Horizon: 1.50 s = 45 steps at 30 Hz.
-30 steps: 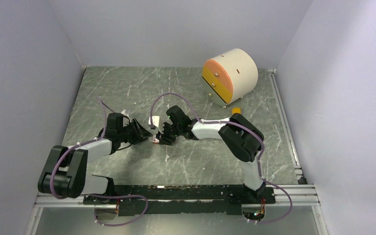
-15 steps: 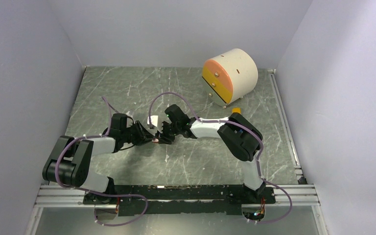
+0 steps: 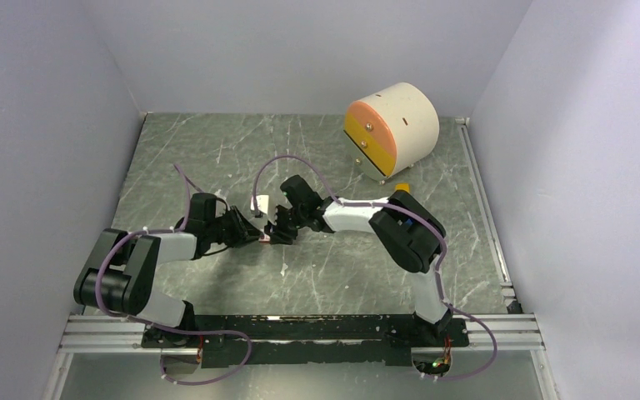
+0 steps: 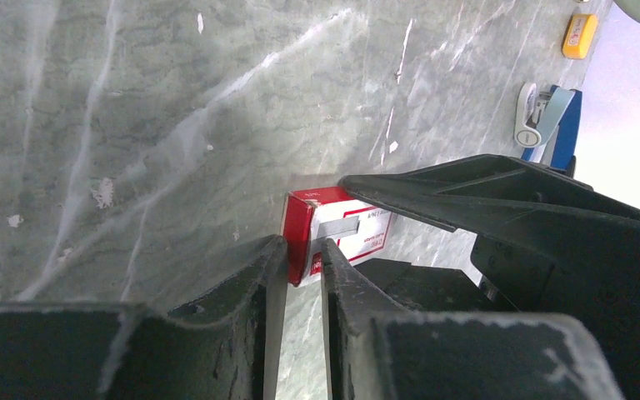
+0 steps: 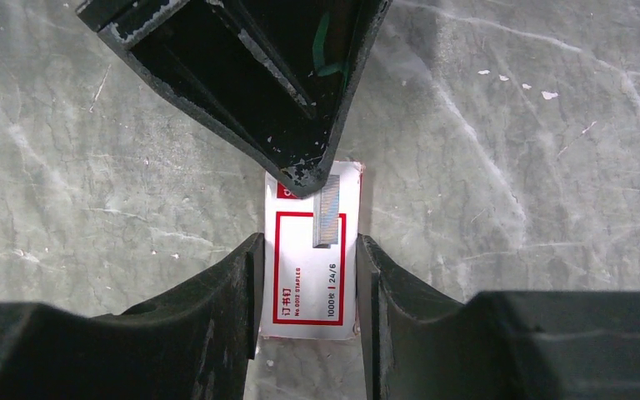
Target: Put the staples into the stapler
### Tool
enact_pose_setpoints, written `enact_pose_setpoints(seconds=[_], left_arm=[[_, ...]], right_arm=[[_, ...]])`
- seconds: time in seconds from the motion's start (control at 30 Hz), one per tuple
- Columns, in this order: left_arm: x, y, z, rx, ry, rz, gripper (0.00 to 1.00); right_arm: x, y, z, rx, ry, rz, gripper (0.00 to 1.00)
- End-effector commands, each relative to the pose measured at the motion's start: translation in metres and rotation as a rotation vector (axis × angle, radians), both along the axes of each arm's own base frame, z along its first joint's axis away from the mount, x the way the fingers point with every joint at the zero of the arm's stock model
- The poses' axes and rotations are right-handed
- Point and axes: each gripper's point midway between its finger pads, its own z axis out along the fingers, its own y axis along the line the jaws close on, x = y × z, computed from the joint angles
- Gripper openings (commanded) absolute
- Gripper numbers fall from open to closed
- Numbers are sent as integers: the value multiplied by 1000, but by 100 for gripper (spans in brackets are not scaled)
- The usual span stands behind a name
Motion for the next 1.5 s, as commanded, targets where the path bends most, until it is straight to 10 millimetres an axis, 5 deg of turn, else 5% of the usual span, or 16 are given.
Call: enact_pose_setpoints(seconds=[0.0, 0.47, 0.7, 0.87, 0.97, 1.47], left_arm=[[3, -17, 16, -81, -39, -68, 25], [3, -22, 23, -110, -39, -92, 23], [7, -16, 28, -81, -83, -70, 27], [4, -16, 25, -85, -65, -66, 28], [3, -11, 19, -66, -38, -45, 38], [14, 3, 11, 28, -20, -2, 34]], right_arm=[[-2, 2, -20, -36, 14, 24, 34], [-2, 21, -19, 0, 8, 30, 36], [0, 15, 6, 70, 76, -14, 49], [5, 2, 13, 56, 66, -58, 69], [8, -8, 14, 33, 56, -76, 76], [18, -59, 9, -162, -17, 35, 73]])
